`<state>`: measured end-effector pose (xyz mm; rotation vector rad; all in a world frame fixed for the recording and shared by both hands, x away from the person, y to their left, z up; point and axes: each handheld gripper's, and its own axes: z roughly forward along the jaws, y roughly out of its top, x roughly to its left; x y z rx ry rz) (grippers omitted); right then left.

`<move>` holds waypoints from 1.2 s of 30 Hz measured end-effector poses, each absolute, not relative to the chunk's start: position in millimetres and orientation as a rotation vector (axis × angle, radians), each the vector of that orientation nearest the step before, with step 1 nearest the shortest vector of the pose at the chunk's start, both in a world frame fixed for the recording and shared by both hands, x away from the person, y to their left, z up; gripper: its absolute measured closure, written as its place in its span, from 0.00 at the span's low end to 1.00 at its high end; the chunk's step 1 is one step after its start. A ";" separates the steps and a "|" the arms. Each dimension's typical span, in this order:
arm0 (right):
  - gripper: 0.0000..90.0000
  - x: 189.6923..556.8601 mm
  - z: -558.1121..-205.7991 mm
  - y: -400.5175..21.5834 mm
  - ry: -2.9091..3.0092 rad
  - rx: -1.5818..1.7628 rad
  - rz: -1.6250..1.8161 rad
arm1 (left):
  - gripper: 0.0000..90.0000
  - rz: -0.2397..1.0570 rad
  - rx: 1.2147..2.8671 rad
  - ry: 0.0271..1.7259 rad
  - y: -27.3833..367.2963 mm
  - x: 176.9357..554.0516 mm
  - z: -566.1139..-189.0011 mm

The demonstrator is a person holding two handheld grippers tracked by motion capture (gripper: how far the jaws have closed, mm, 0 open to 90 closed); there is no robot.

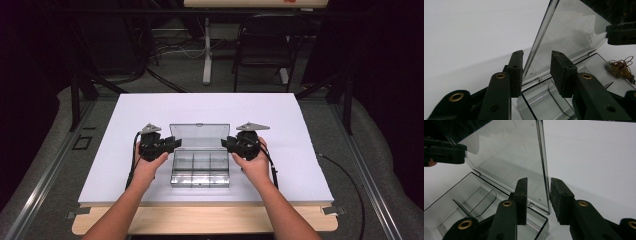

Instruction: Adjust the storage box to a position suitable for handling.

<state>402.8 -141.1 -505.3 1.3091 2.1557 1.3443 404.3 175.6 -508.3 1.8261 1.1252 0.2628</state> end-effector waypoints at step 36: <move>0.76 412.2 -508.5 -136.8 2.123 1.346 1.324 | 0.70 0.286 1.807 1.160 169.4 416.4 -511.6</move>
